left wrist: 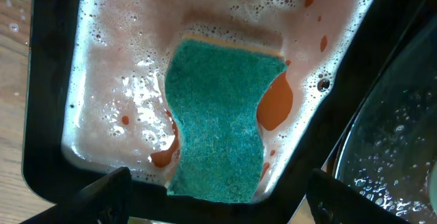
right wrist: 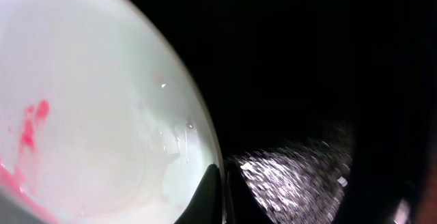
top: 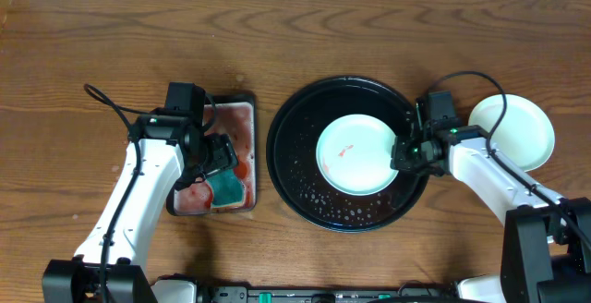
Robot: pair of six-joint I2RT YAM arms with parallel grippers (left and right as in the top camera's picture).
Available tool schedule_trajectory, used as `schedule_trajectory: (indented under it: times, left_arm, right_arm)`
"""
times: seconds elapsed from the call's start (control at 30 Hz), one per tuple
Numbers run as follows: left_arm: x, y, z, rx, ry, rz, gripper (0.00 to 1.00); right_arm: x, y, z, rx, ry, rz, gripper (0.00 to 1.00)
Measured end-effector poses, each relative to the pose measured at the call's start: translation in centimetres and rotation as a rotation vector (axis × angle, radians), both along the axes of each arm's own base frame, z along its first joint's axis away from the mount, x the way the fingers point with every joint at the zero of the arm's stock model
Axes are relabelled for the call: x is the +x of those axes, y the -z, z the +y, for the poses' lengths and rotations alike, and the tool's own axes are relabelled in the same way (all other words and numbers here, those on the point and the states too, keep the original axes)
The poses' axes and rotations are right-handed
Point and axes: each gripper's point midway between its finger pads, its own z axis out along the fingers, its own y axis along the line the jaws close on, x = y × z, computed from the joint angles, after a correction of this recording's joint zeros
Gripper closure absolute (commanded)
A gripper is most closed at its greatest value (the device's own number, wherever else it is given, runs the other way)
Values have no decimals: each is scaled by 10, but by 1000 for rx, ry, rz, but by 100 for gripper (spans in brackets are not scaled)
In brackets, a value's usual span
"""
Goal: Clean dirty plates on tray and stack at the side
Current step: 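Grasp the last green plate's rim with right gripper, pull to tray center, then grasp the green sponge in the basin with left gripper and lift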
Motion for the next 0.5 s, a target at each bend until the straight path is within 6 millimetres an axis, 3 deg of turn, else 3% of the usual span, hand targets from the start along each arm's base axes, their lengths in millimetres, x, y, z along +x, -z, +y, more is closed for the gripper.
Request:
schedule_trajectory:
  times: [0.23, 0.4, 0.5]
  left_arm:
    - [3, -1, -6, -36, -3, -9, 18]
    - [14, 0, -10, -59, -7, -58, 24]
    - [2, 17, -8, -55, -68, -16, 26]
  right_arm:
    - [1, -16, 11, -47, -267, -41, 72]
    - [18, -57, 15, -58, -342, -156, 65]
    - [27, -91, 17, -58, -357, -268, 64]
